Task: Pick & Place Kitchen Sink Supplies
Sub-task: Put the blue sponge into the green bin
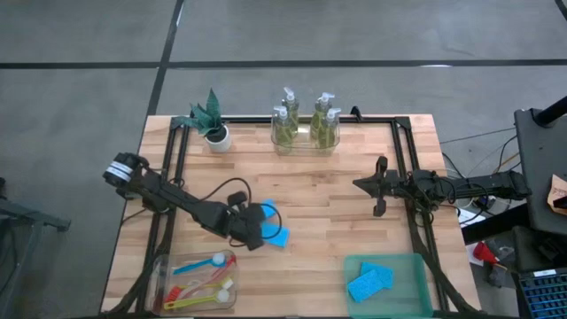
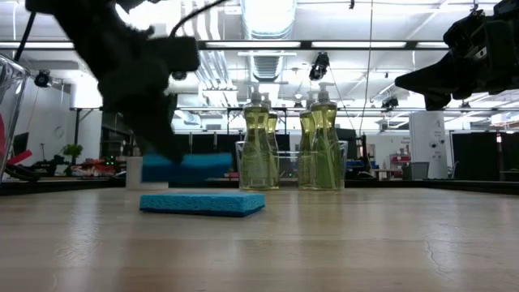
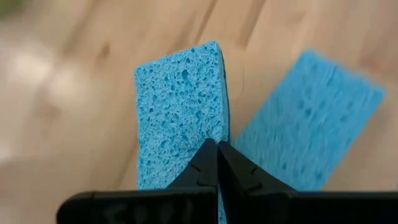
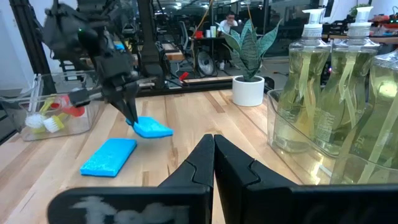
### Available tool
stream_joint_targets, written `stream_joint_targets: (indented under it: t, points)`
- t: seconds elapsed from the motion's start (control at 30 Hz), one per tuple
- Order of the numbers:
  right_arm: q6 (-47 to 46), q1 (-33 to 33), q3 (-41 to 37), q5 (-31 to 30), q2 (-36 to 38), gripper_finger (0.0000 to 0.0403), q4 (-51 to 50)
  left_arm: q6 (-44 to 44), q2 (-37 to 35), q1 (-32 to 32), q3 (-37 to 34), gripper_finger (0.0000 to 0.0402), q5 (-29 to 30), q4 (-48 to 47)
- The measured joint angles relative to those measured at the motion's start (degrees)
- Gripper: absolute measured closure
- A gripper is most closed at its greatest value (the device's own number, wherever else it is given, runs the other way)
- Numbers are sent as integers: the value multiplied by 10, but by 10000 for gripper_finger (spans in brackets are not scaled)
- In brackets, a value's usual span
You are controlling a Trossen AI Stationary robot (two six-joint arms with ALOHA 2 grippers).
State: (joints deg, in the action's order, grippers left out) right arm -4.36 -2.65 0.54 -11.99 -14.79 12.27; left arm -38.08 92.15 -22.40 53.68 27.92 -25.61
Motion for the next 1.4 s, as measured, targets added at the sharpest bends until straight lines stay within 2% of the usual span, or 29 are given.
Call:
stream_joint_targets:
  t: [0.13,0.23,0.6,0.73,0.87,1.03,1.27,1.4]
  points:
    - [0,0,0,0,0,394,0,17,-1,-2,32,401,40,4]
    - [0,0,0,0,0,394,0,57,-1,-7,49,401,40,60]
    - [0,0,0,0,0,394,0,182,14,-54,51,401,-54,372]
    - [-1,0,0,0,0,394,0,221,44,-63,51,401,-96,482]
    - [-1,0,0,0,0,394,0,248,93,-63,51,401,-106,563]
    - [-1,0,0,0,-1,394,0,313,158,-63,85,401,-105,618]
    - [0,0,0,0,-1,394,0,340,224,-59,185,401,-106,619]
    - [0,0,0,0,-1,394,0,343,273,-50,254,402,-150,626]
